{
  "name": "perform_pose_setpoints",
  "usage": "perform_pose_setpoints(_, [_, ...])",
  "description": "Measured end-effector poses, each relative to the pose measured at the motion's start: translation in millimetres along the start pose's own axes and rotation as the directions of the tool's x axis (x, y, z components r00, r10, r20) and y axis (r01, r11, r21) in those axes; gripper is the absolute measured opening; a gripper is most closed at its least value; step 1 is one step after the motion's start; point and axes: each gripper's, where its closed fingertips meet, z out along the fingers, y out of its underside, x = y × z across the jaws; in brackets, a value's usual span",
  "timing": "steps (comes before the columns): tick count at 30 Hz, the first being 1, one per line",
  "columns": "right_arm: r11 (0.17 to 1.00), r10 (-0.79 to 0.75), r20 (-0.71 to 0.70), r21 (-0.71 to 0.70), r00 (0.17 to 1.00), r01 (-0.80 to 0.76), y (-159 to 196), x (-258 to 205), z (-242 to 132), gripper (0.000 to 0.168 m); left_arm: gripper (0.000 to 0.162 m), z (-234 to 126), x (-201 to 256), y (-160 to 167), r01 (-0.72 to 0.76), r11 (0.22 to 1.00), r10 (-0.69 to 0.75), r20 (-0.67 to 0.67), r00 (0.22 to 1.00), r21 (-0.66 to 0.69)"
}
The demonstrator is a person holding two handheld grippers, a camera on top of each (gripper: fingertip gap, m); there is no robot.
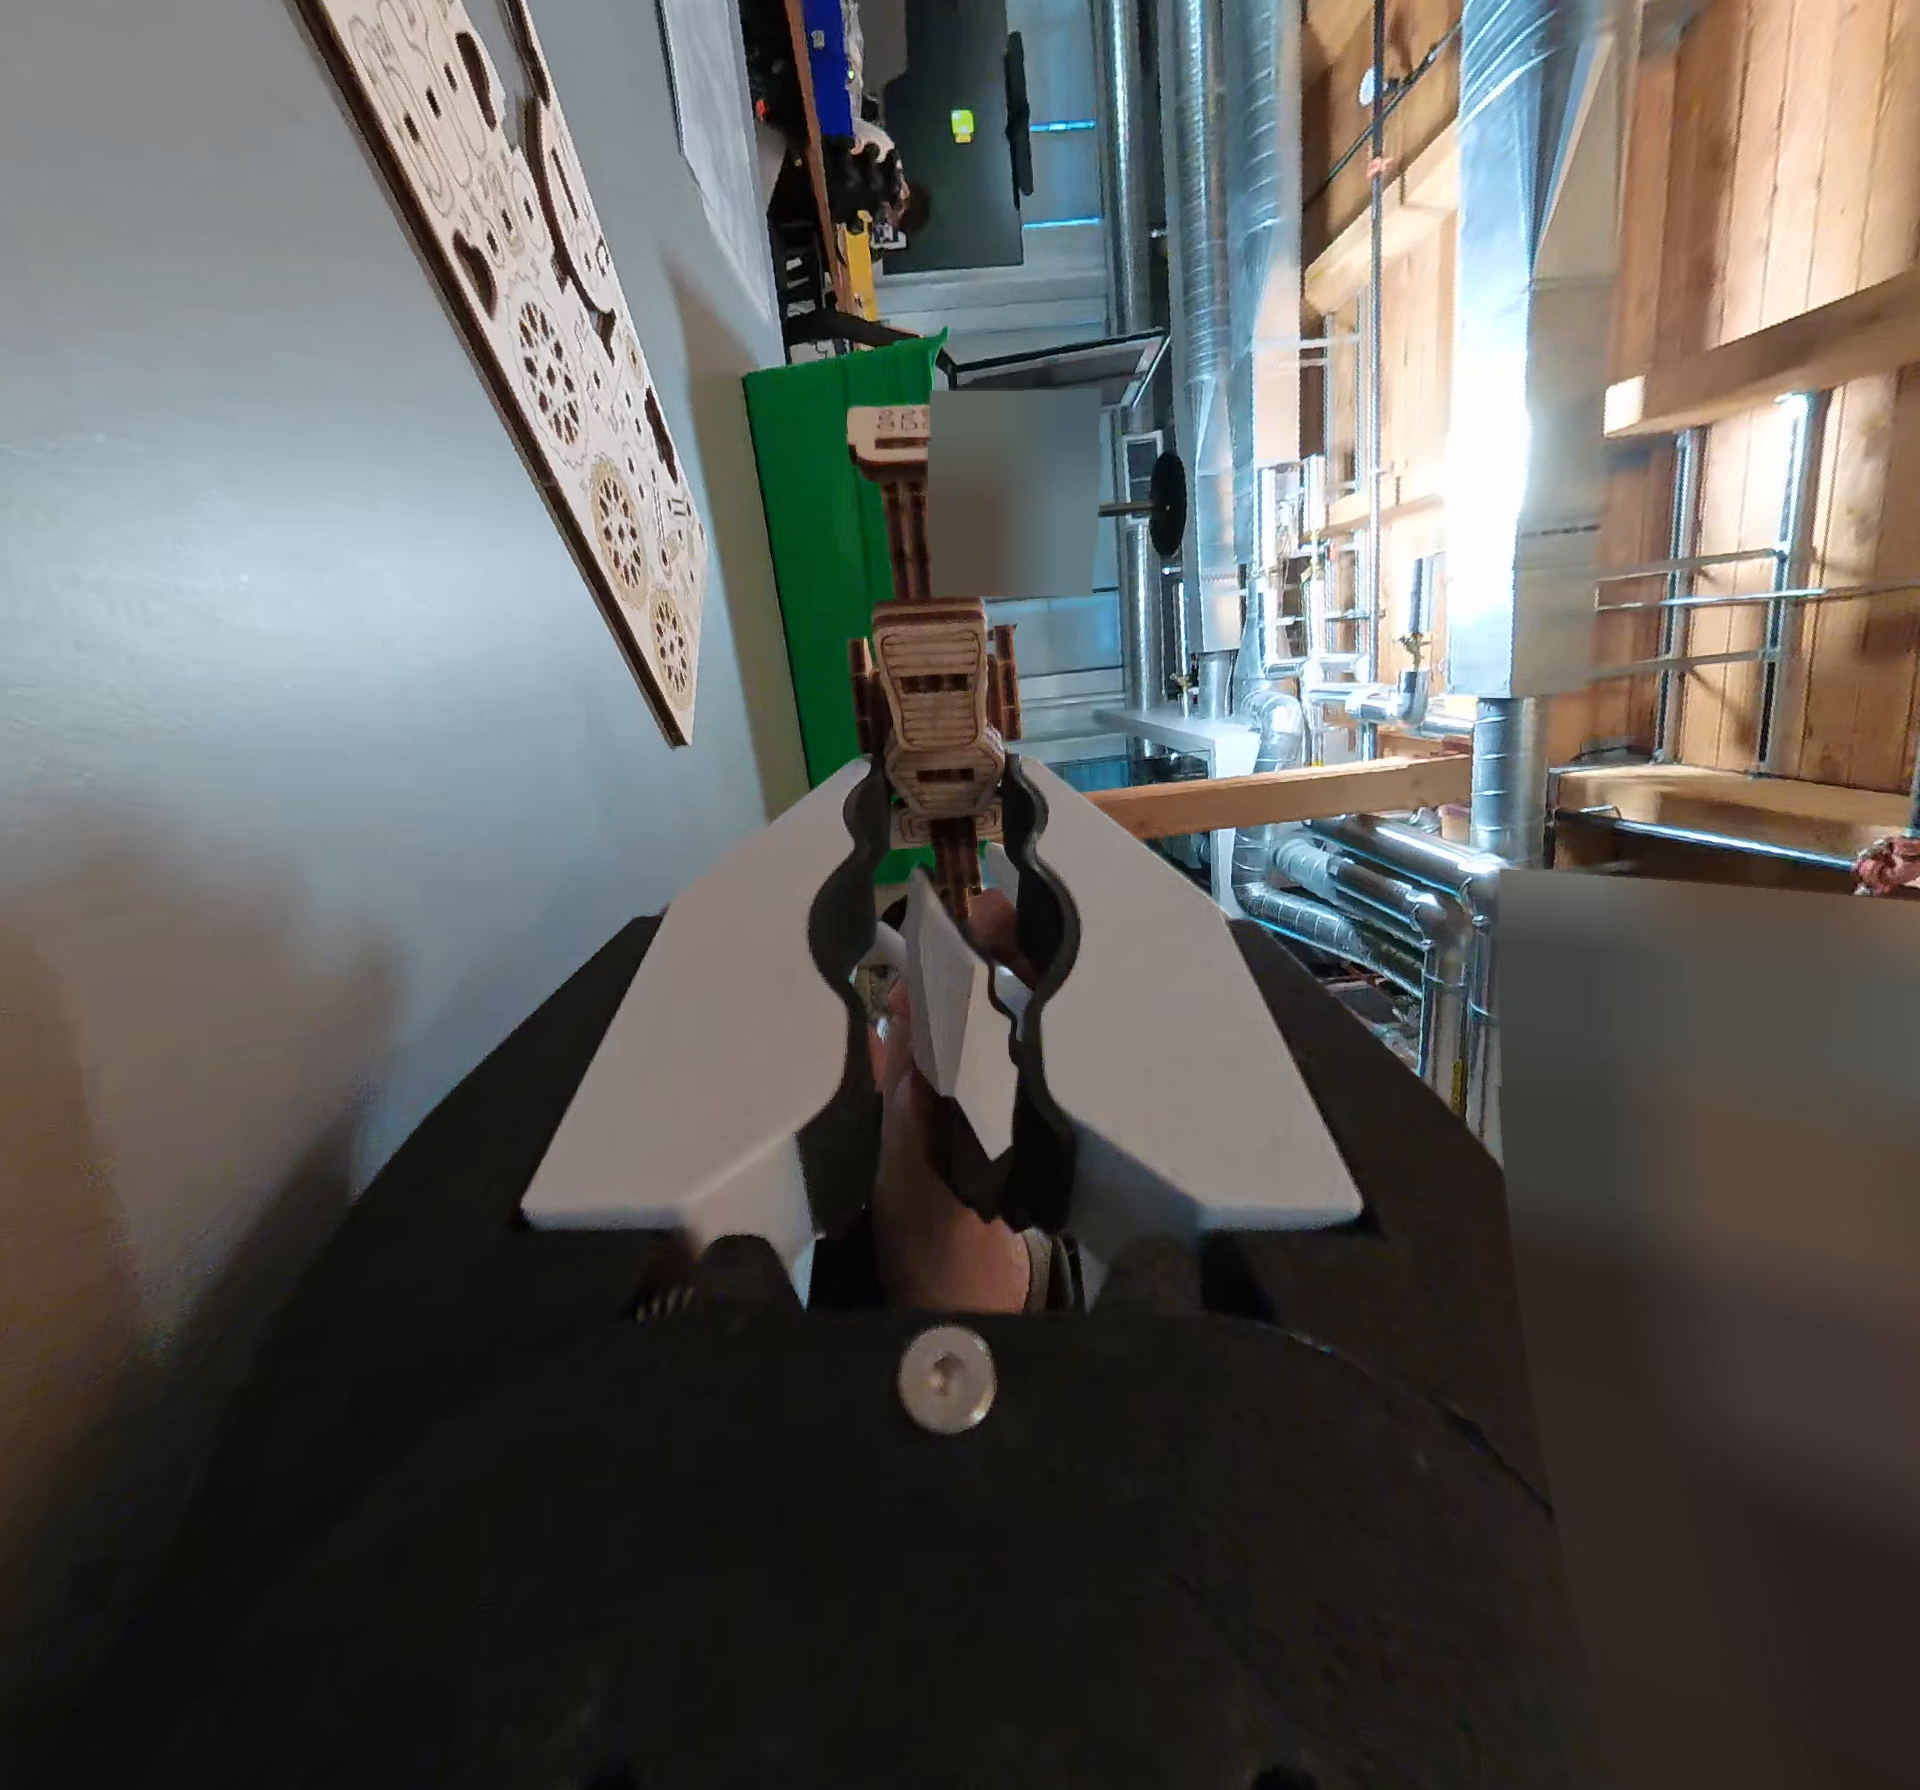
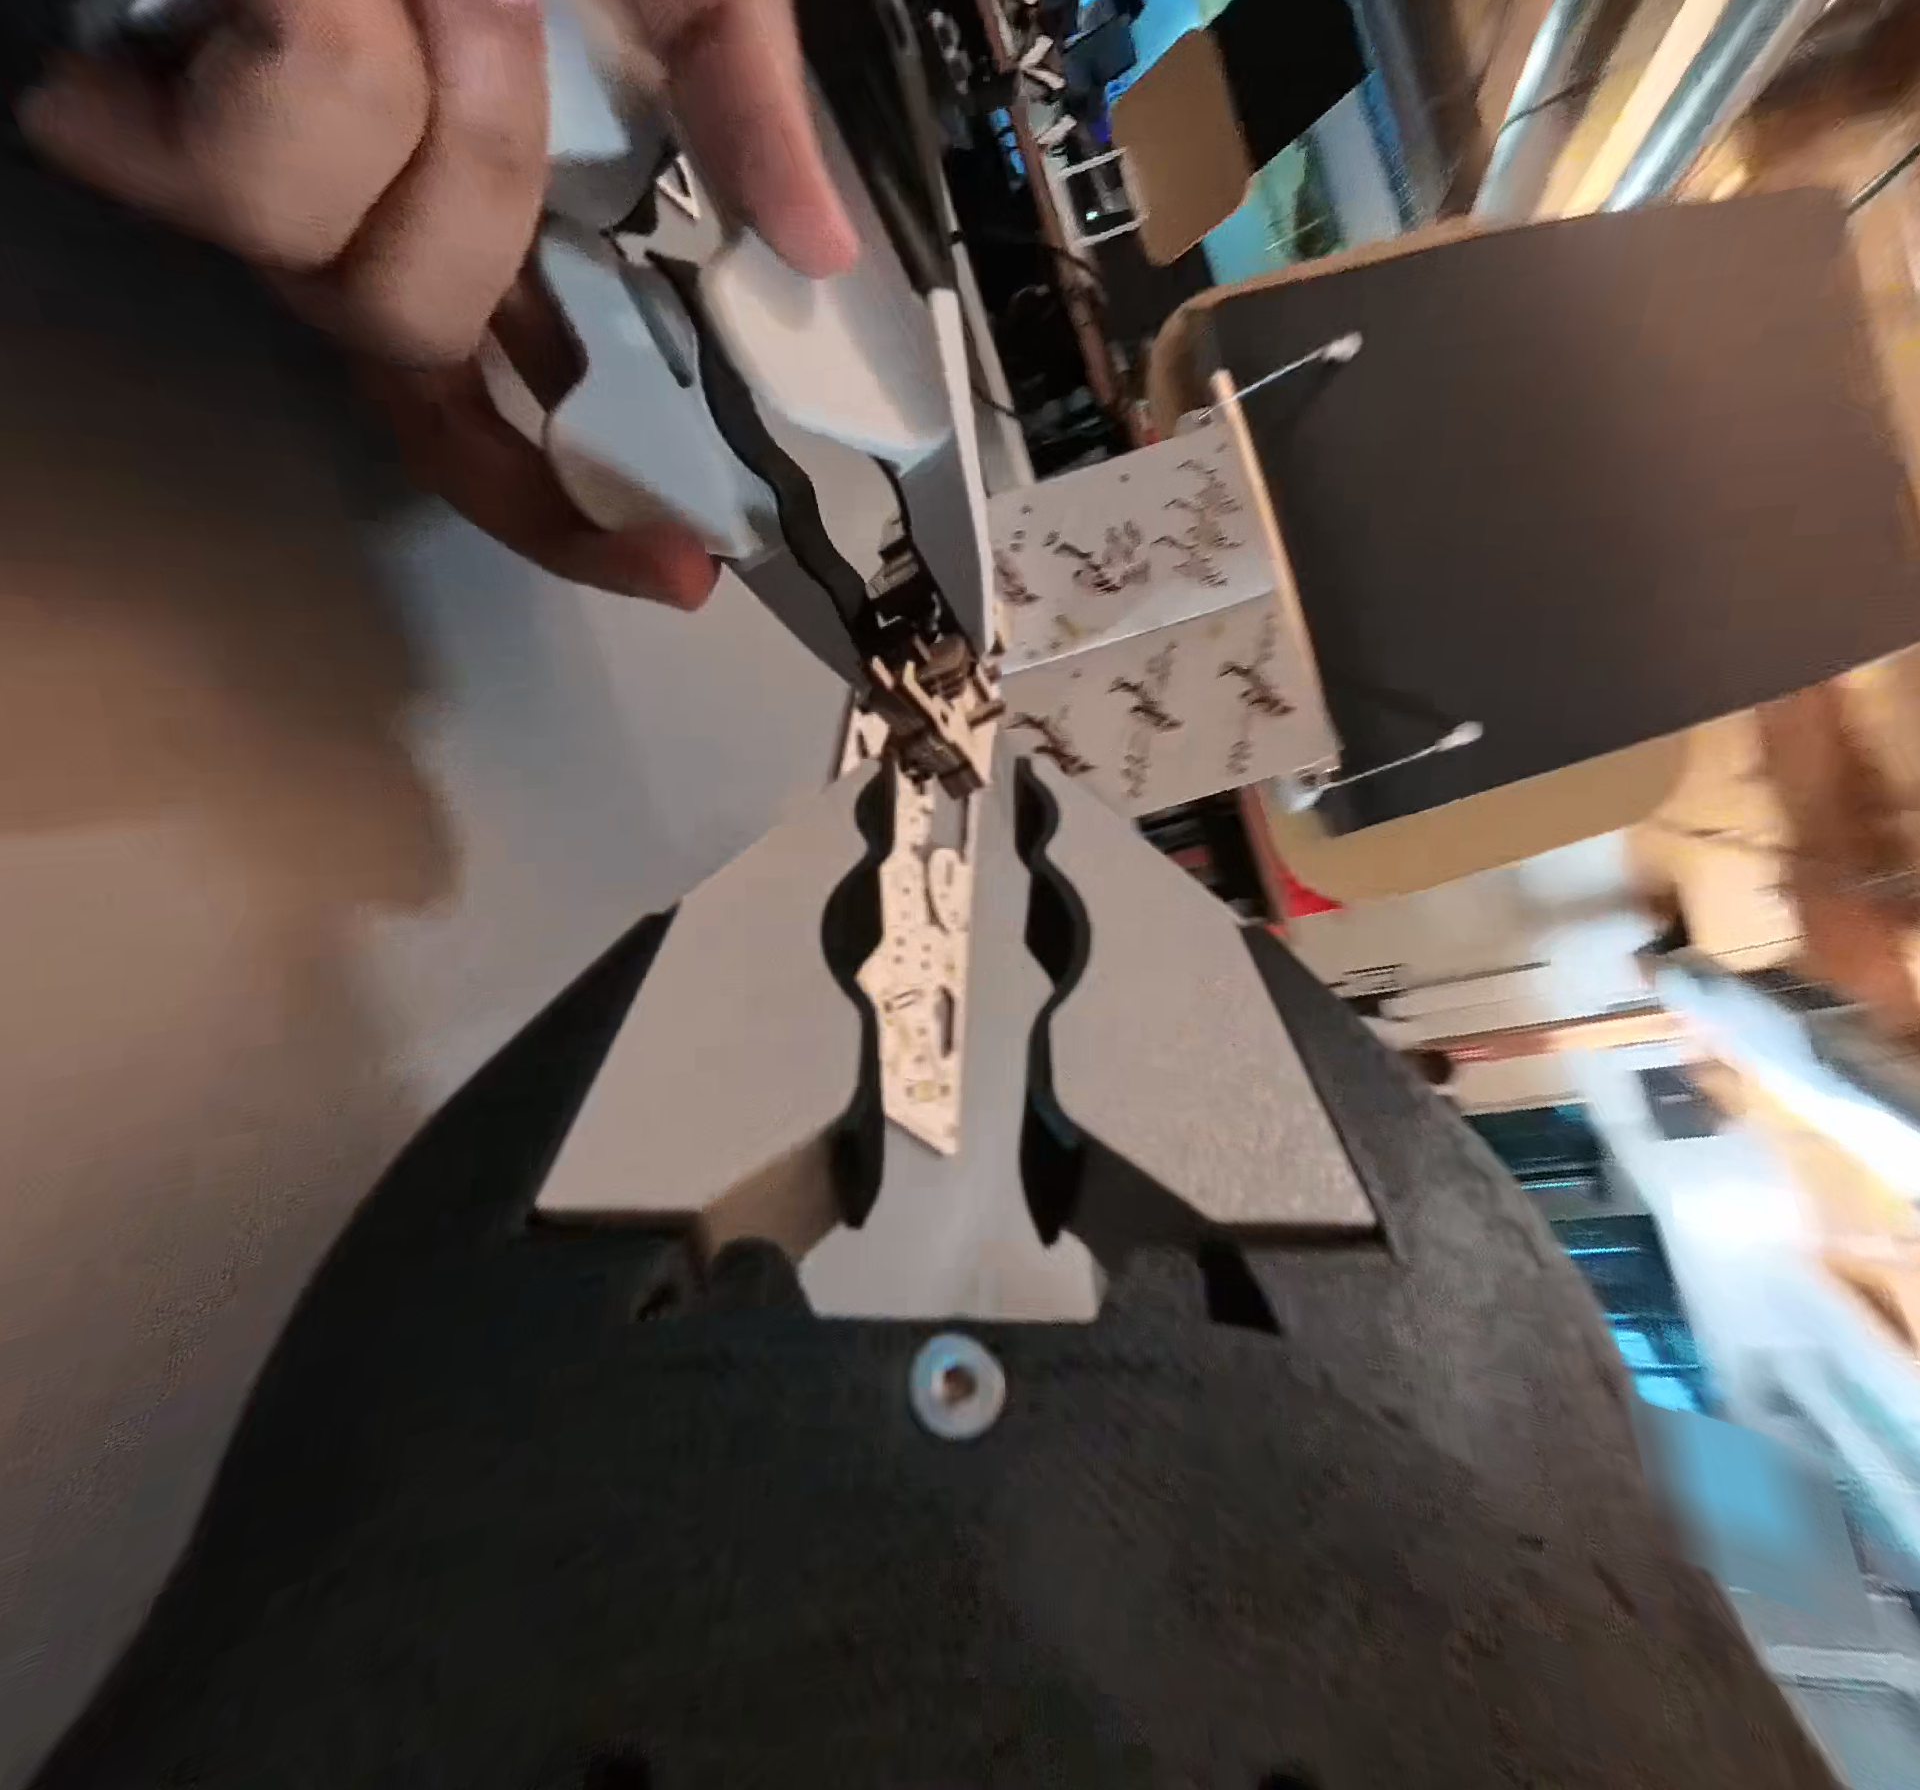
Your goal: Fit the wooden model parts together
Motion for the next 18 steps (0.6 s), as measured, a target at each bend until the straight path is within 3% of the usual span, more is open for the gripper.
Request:
perform_pose_setpoints(11, [0.968, -0.251, -0.052, -0.022, 0.967, 0.25, 6.5, -4.4, 1.7, 0.011, 0.017, 2.5, -1.0, 8.4, 0.018, 0.999, -0.018, 0.001, 1.0, -0.033])
perform_pose_setpoints(15, [0.94, -0.34, -0.052, -0.034, 0.939, 0.339, 7.2, -12.9, 5.5, 0.022, 0.018, 1.7, 0.5, 7.8, 0.035, 0.999, -0.035, -0.017, 0.999, -0.036])
perform_pose_setpoints(18, [0.929, -0.369, -0.077, -0.036, 0.926, 0.367, 6.9, -12.2, 6.4, 0.015, 0.017, 0.7, -1.5, 7.7, 0.025, 0.999, -0.026, -0.004, 1.0, -0.037])
